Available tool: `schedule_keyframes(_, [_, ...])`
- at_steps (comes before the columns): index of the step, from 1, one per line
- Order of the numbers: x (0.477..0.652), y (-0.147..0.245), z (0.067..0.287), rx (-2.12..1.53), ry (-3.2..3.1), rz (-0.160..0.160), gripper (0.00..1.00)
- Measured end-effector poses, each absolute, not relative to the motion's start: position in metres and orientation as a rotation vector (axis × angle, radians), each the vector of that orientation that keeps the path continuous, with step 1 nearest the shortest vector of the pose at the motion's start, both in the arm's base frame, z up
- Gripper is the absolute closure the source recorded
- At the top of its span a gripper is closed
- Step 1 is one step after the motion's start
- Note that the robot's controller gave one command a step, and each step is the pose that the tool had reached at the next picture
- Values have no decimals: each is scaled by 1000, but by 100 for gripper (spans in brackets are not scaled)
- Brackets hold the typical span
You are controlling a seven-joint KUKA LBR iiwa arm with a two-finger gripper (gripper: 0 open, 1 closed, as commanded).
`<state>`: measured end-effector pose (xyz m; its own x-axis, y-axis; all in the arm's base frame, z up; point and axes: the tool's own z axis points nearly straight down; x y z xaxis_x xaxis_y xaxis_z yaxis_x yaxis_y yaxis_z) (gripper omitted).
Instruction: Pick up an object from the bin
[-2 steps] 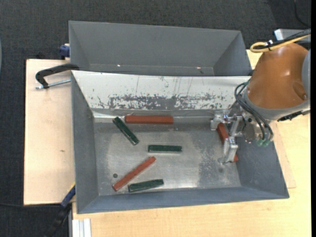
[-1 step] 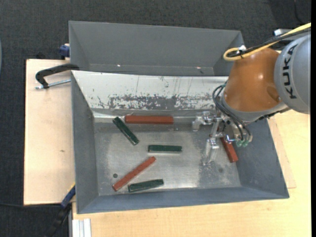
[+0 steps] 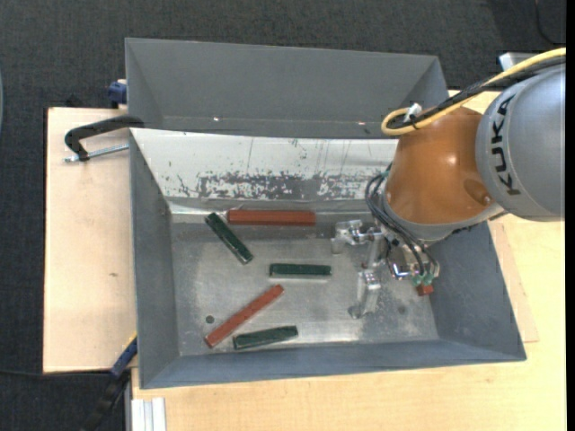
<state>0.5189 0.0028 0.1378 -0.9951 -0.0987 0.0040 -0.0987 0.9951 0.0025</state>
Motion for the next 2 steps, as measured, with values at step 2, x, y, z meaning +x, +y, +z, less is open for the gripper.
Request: schedule_keyframes(2, [538,67,105,232,-3138,-1,0])
